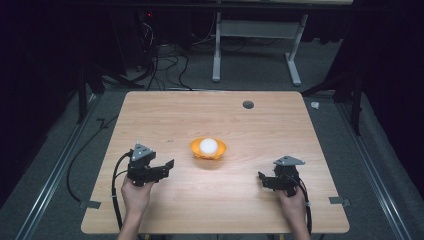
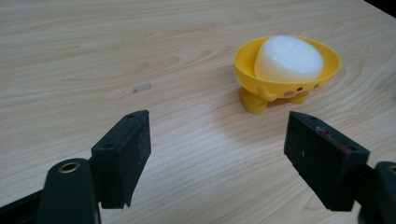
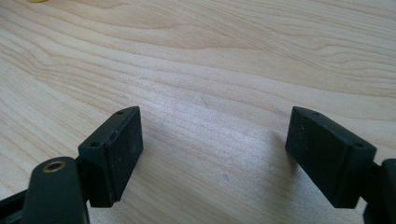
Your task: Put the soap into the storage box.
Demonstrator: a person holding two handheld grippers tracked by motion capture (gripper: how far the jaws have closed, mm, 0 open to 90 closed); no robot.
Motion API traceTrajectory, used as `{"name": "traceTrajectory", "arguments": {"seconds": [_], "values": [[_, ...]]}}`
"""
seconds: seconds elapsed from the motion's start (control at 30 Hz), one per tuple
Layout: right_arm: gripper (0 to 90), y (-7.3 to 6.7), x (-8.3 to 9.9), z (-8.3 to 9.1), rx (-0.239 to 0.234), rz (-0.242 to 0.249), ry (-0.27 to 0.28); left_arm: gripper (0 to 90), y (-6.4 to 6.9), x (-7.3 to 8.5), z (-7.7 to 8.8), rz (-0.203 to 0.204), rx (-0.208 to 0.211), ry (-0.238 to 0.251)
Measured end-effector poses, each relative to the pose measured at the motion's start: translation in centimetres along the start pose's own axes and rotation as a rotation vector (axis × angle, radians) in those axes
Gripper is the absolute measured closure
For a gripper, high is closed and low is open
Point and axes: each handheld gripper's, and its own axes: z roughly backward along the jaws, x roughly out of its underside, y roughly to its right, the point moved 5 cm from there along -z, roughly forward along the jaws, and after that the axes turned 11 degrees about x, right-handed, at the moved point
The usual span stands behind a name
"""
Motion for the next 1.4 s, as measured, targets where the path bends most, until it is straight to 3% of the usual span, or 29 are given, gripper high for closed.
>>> {"name": "traceTrajectory", "arguments": {"seconds": [1.4], "values": [[19.8,0.0,0.0,0.0,0.001,0.003,0.001,23.4,-1.8,4.2,-0.7,0.07,-0.038,-0.059]]}}
